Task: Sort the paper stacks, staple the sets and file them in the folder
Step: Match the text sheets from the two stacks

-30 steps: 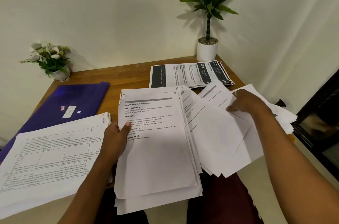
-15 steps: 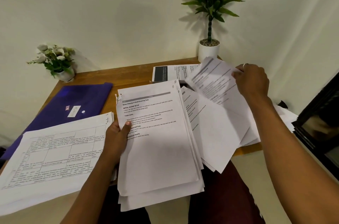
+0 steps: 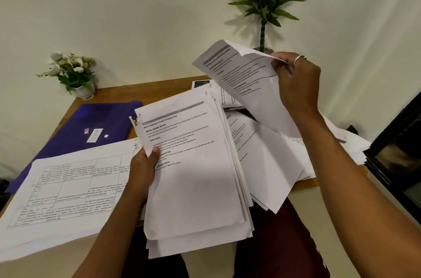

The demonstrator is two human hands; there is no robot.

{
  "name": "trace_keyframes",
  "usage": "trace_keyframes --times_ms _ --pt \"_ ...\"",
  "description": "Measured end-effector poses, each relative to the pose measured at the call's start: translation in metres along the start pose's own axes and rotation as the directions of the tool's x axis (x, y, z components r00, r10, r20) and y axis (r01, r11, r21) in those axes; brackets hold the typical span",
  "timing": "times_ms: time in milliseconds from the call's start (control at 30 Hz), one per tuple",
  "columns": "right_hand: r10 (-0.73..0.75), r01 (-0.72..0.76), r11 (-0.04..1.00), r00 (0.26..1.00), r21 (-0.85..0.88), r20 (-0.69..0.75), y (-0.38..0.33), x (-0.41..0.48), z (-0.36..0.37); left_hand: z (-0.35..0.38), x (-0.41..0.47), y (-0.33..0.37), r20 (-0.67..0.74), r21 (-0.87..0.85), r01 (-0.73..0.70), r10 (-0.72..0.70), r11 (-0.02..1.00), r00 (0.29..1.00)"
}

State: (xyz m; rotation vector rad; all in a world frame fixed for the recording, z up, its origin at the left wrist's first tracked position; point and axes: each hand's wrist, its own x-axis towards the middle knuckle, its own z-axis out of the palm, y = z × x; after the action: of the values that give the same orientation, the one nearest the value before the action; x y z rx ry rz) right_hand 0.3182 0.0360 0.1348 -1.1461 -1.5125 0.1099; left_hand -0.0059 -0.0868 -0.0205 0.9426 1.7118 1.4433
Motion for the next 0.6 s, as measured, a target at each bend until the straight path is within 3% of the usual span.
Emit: trace_keyframes --times_ms 100,267,367,467,600 --pt "0.057 -0.062 0.993 0.997 0.102 0.043 -0.009 -0.002 0.007 -0.005 0.003 -0.002 -0.007 -0.103 0.028 -0.029 0.994 1.0" --pt "0.017 -0.015 0.99 1.0 0.138 -0.013 -0.02 -0.011 0.018 -0.007 0.003 -0.003 0.014 -0.165 0.028 -0.026 0.986 1.0" --pt "0.072 -0.082 0.965 0.996 0.25 0.05 -0.03 -0.017 0.025 -0.008 0.001 -0.006 0.037 -0.246 0.061 -0.054 0.967 0.998" --pt "0.172 -0.235 0.918 0.961 0.318 0.215 -0.034 -0.022 0.034 -0.006 -0.004 -0.004 0.081 -0.346 0.107 -0.084 0.932 0.993" --pt "0.32 -0.489 0.843 0.792 0.226 0.52 -0.026 -0.044 0.053 -0.005 -0.007 0.001 0.087 -0.412 0.133 -0.106 0.901 0.99"
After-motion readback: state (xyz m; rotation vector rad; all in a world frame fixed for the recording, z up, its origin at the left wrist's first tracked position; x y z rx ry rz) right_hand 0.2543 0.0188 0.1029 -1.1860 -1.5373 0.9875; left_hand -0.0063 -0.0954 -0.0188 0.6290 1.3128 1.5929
